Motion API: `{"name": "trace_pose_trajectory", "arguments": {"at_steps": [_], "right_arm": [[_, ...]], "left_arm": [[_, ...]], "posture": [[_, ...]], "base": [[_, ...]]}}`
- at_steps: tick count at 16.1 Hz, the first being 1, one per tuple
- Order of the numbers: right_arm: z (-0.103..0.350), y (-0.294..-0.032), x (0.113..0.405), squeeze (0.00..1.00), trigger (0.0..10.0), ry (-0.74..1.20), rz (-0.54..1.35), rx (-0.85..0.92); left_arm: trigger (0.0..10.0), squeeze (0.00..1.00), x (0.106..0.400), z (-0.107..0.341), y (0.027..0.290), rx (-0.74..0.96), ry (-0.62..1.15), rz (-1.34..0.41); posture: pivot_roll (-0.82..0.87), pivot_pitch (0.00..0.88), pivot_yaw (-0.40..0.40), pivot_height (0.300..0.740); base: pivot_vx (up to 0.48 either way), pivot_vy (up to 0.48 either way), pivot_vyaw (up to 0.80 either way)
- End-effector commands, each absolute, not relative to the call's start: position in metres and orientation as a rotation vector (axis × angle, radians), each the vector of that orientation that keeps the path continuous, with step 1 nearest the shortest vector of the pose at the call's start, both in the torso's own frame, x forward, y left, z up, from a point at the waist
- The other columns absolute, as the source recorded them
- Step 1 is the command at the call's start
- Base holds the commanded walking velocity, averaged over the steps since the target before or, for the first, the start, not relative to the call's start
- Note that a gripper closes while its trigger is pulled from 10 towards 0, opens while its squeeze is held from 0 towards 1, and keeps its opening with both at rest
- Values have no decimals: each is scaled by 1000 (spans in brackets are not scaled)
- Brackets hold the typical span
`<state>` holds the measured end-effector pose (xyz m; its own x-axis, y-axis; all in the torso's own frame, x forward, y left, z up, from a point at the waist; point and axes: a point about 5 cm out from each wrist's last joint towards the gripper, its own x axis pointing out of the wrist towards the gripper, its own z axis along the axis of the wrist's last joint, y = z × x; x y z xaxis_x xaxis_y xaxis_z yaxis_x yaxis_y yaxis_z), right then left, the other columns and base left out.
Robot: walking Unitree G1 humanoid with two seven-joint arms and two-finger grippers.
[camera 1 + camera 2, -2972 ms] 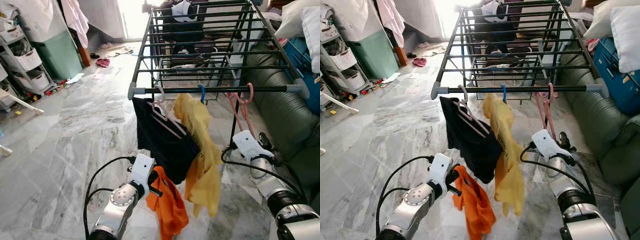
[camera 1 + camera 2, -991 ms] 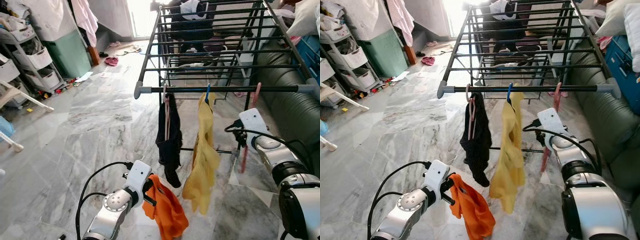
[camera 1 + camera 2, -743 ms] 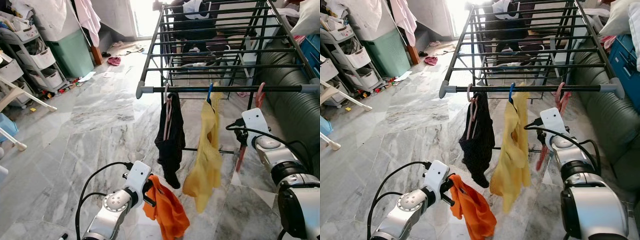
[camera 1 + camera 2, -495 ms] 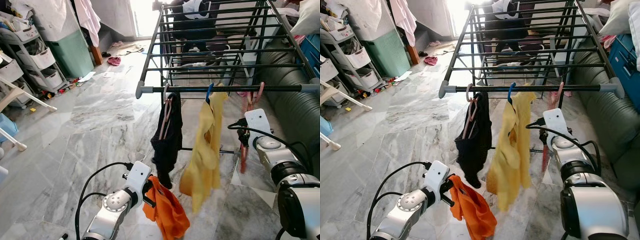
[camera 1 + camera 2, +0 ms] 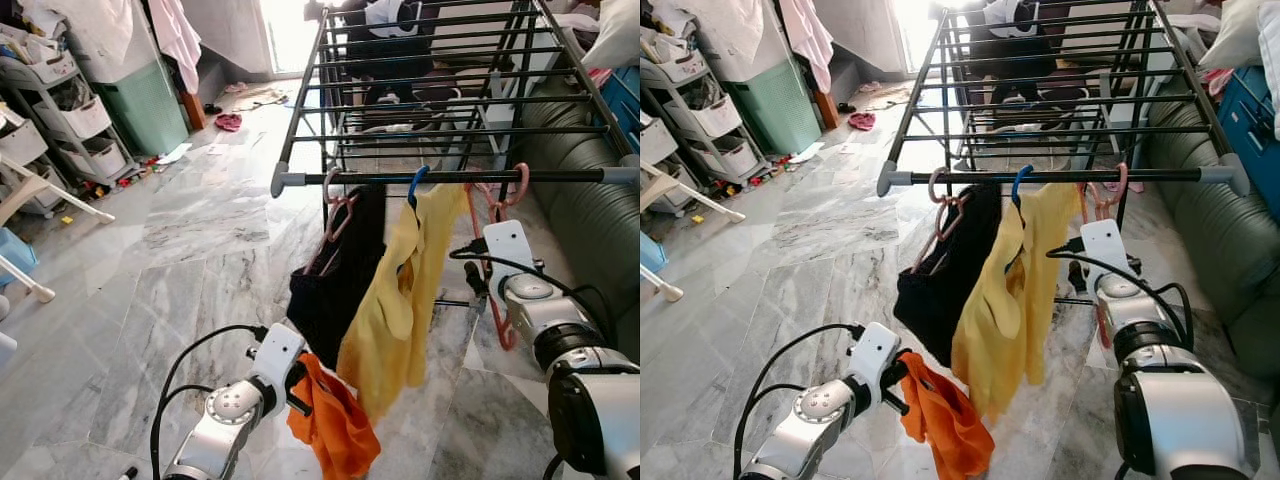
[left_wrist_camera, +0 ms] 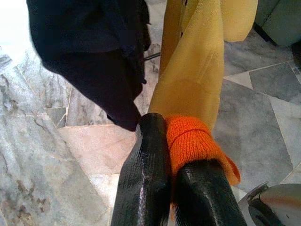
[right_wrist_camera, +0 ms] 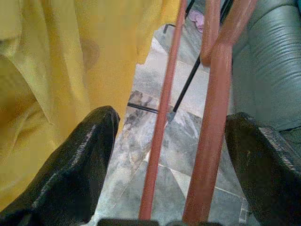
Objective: Hang hanger
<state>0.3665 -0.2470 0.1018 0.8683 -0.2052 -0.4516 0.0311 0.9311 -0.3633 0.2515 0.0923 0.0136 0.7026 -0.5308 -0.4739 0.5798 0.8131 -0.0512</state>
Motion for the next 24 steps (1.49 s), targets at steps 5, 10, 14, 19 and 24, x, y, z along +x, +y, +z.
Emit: {"name": "trace_pose_trajectory", "arguments": {"at_steps": [5,10,14,19,24], "right_arm": [[116,-247,374,0,2078,480,-132,-347],[116,-248,374,0,824,483,-157,-325],[113,-249,372,0,0,498,-171,-311],[113,-254,371,0,0,504,-209,-308],[110,-260,367,0,0,518,-237,-306]], "left_arm": [[10000,0,252,13,98,131,500,-612],[10000,0,250,12,98,136,506,-617],[10000,0,250,12,98,138,508,-620],[10000,0,250,11,96,140,515,-631],[10000,0,251,10,95,144,517,-638]], "posture": [[-52,0,120,740],[-49,0,120,740],[-48,0,121,740],[-51,0,123,740],[-58,0,125,740]], "base": [[0,0,0],[0,0,0],[0,0,0],[0,0,0],[0,0,0]]}}
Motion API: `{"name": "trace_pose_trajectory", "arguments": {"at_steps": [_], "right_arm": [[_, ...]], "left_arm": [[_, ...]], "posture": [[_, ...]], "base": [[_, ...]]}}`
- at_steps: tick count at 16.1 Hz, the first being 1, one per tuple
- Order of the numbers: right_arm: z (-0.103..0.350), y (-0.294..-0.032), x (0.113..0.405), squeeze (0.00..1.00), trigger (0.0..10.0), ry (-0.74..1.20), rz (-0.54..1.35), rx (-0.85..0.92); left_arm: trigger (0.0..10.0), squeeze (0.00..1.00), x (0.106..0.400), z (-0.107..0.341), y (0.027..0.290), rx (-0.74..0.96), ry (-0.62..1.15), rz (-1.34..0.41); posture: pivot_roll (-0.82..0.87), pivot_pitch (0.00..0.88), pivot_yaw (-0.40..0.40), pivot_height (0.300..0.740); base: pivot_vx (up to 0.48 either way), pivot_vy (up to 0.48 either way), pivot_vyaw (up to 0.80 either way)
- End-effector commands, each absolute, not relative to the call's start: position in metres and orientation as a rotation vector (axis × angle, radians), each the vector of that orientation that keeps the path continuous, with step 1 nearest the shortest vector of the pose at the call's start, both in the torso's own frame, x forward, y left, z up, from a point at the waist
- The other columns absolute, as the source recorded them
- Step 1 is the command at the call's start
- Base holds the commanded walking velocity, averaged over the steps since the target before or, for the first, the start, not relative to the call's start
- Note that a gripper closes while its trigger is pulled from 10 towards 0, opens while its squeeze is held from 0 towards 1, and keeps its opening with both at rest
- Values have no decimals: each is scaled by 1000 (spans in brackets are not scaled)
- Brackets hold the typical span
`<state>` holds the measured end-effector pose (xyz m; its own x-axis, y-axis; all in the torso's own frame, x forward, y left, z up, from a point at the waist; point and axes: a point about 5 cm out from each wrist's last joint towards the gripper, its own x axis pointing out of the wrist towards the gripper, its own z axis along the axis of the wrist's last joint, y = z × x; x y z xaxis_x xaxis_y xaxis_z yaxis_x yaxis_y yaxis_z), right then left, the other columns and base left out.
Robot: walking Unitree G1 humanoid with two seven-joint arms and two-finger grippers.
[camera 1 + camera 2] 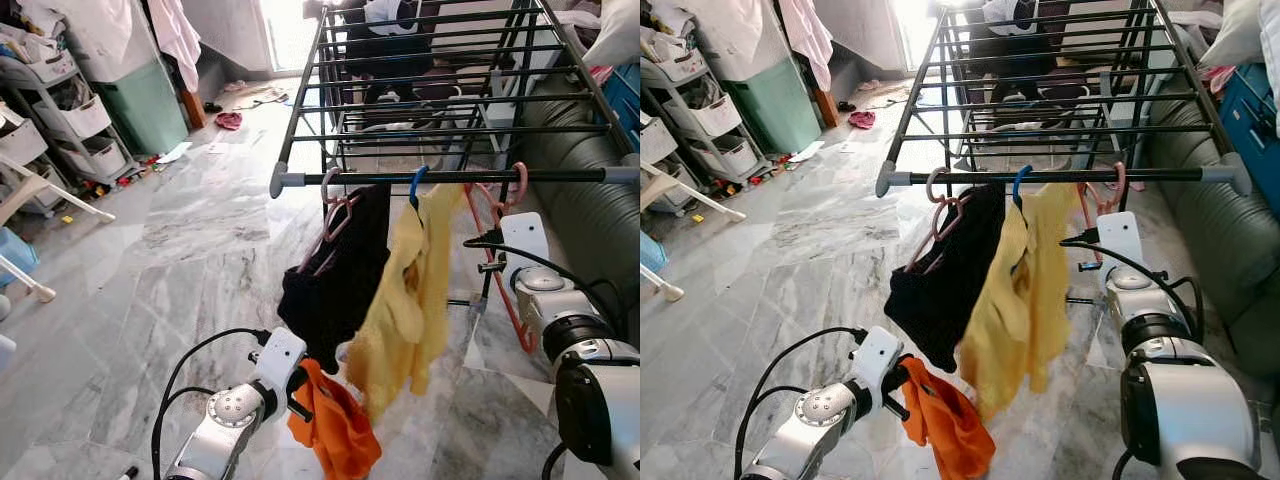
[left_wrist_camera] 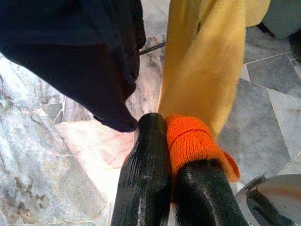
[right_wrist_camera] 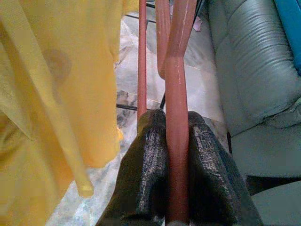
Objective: Hang hanger
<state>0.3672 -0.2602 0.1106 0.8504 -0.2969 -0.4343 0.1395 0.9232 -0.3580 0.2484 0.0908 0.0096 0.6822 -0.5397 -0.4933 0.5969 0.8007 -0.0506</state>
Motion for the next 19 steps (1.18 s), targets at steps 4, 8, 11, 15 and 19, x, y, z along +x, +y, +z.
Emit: {"name": "trace_pose_trajectory", "arguments": {"at_steps": [4,8,11,15,19], "right_arm": [[113,-263,368,0,0,504,-239,-318],[126,-262,374,0,0,386,-246,-337],[119,-263,368,0,39,325,-257,-364],[102,-267,353,0,2196,289,-273,-389],[91,-269,336,0,8157,240,-270,-400]], "left_arm": [[10000,0,253,10,93,153,508,-632],[10000,0,260,13,93,145,477,-583],[10000,0,268,18,93,136,431,-549],[10000,0,276,23,94,143,395,-525],[10000,0,283,25,94,154,367,-494]], "posture": [[-61,0,119,740],[-68,0,106,740],[-98,0,111,740],[-132,0,119,740],[-163,0,126,740]], "base": [[0,0,0],[0,0,0],[0,0,0],[0,0,0],[0,0,0]]}}
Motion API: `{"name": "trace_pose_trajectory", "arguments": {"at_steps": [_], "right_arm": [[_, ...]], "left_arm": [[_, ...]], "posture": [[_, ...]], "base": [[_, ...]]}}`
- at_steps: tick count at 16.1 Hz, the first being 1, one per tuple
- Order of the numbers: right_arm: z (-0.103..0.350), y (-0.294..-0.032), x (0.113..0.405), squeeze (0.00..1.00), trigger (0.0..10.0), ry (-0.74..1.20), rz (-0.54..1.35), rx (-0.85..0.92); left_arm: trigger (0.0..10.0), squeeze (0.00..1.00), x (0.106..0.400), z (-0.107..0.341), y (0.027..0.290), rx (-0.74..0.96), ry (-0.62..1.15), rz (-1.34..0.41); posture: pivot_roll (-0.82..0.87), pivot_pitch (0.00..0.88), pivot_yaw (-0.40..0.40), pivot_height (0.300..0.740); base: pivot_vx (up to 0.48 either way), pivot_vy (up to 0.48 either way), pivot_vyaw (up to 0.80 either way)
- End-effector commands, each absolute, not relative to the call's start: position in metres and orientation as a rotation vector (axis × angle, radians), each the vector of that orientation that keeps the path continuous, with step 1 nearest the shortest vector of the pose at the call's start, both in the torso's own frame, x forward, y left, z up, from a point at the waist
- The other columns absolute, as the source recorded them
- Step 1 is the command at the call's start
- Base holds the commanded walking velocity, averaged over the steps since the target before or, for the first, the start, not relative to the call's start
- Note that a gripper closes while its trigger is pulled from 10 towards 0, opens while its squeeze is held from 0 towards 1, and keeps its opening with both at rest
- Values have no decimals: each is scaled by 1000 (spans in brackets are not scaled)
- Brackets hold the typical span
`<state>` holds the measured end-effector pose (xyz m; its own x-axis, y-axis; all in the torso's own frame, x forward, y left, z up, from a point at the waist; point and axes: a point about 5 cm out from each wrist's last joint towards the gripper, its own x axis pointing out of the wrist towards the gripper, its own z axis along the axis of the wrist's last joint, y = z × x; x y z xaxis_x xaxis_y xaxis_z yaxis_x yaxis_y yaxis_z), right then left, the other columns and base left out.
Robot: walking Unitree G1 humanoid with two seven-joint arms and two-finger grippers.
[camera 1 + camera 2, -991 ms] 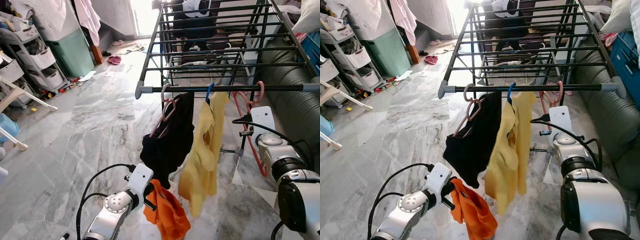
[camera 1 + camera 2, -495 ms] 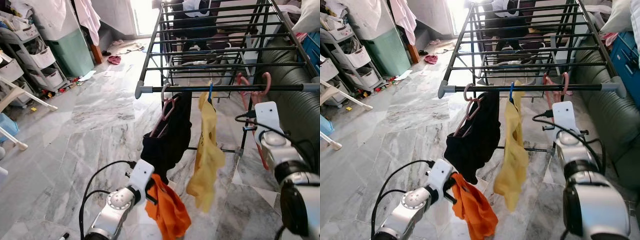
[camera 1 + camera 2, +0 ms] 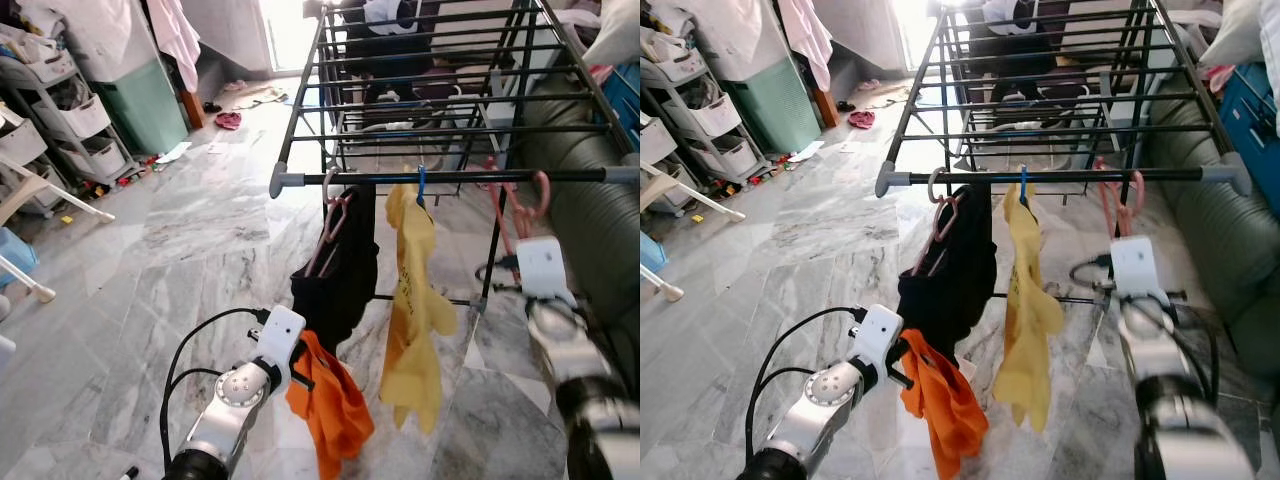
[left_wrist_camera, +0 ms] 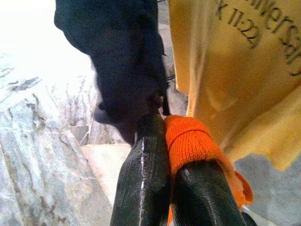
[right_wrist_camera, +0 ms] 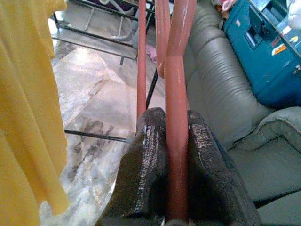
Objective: Hang hanger
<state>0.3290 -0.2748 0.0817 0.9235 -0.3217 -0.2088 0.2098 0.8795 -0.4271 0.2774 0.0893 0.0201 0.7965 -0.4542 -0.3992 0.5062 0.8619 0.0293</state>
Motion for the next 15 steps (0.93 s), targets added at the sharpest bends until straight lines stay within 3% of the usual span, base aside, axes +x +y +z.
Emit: {"name": "trace_pose_trajectory", "arguments": {"at_steps": [1,8,10,15], "right_arm": [[86,-266,330,0,10000,221,-261,-405],[24,-224,266,0,10000,268,-178,-415],[12,-215,249,0,10000,301,-181,-267],[11,-208,238,0,10000,322,-105,-259]], "left_arm": [[10000,0,285,26,95,153,357,-483],[10000,0,285,24,106,157,335,-421],[10000,0,282,22,111,182,334,-404],[10000,0,269,11,127,197,369,-360]], "posture": [[-170,0,130,740],[-202,0,136,740],[-204,0,135,740],[-198,0,119,740]], "base": [[0,0,0],[0,0,0],[0,0,0],[0,0,0]]}}
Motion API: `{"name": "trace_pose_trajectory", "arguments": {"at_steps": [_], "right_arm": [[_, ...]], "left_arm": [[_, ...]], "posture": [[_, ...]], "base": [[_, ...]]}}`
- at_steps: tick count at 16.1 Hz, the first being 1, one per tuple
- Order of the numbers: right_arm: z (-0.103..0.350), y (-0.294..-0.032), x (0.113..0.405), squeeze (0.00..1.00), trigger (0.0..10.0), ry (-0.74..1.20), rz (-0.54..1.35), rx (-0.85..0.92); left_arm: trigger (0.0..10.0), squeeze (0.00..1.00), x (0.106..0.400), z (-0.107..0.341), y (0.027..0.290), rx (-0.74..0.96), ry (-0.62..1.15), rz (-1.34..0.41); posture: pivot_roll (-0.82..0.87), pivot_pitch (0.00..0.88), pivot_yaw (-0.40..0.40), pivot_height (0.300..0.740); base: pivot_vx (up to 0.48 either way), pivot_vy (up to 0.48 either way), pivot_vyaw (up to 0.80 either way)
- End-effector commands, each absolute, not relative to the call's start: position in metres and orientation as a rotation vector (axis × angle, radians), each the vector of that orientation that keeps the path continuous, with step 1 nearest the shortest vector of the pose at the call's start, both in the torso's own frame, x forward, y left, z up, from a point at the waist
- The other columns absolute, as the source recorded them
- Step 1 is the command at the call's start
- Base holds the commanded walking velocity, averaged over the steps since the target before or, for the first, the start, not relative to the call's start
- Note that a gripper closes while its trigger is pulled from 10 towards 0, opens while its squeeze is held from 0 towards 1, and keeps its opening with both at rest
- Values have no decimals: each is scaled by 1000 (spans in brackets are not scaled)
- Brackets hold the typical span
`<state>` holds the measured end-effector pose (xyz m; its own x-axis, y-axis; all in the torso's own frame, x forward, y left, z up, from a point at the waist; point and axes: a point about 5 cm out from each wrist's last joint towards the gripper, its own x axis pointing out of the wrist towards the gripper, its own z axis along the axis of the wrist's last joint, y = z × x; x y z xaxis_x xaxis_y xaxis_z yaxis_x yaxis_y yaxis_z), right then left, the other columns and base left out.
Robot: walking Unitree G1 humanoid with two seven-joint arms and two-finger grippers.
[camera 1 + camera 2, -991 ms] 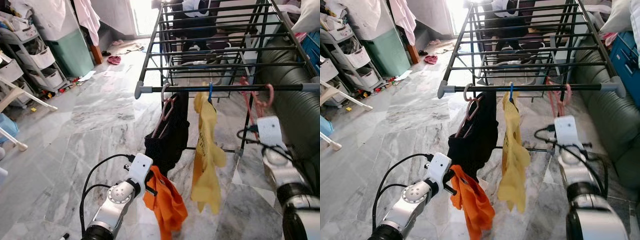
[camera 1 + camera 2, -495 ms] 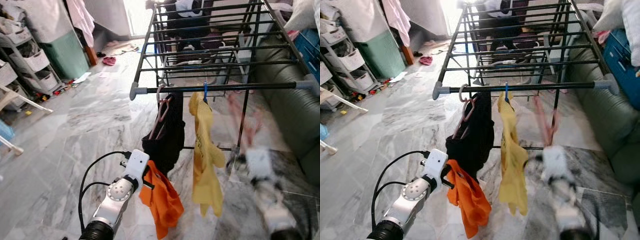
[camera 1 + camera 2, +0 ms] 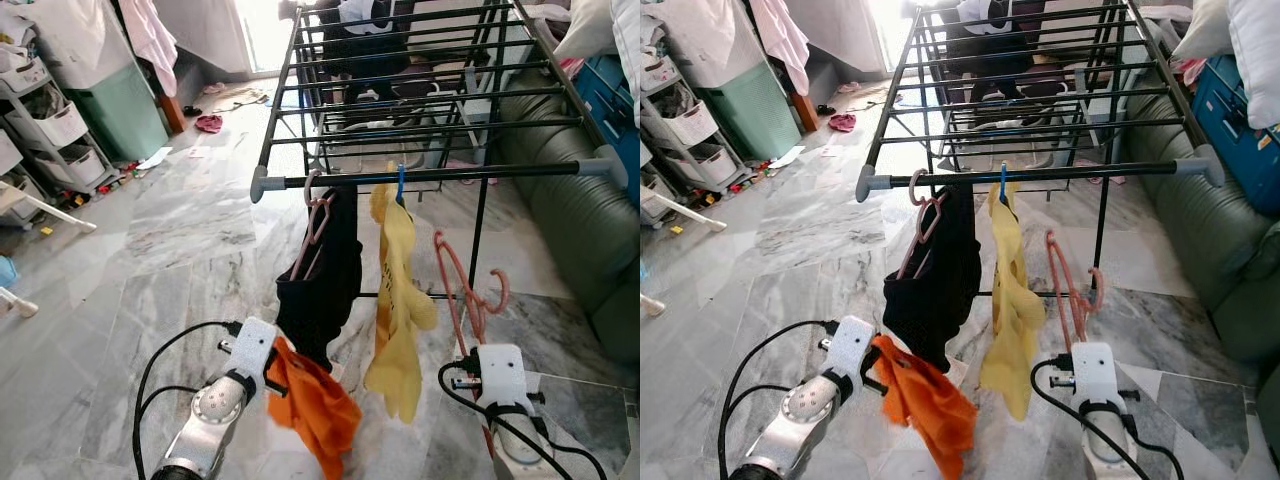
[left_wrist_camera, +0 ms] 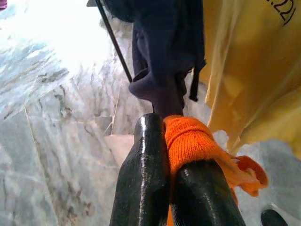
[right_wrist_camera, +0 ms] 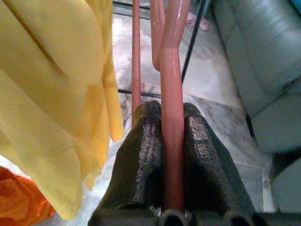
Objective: Hang hanger
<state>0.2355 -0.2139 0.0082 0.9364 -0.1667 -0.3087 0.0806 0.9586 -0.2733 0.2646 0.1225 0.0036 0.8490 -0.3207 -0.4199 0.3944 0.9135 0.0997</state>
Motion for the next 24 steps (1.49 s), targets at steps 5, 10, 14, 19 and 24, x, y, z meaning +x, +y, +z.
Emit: {"name": "trace_pose_trajectory", "arguments": {"at_steps": [5,10,14,19,24], "right_arm": [[18,-201,246,0,10000,320,-18,-263],[21,-190,258,0,10000,324,46,-266],[22,-190,264,0,10000,332,22,-289],[12,-209,261,0,10000,441,-148,-297],[33,-229,268,0,10000,330,-348,-353]], "left_arm": [[10000,0,267,11,123,185,363,-336],[10000,0,262,8,128,179,370,-291],[10000,0,262,8,130,183,370,-287],[10000,0,264,9,130,196,369,-303],[10000,0,265,10,124,157,368,-345]], "posture": [[-178,0,84,740],[-133,0,45,740],[-127,0,42,740],[-136,0,58,740],[-145,0,71,740]], "base": [[0,0,0],[-202,0,0],[-282,0,0],[-289,0,0],[0,0,0]]}}
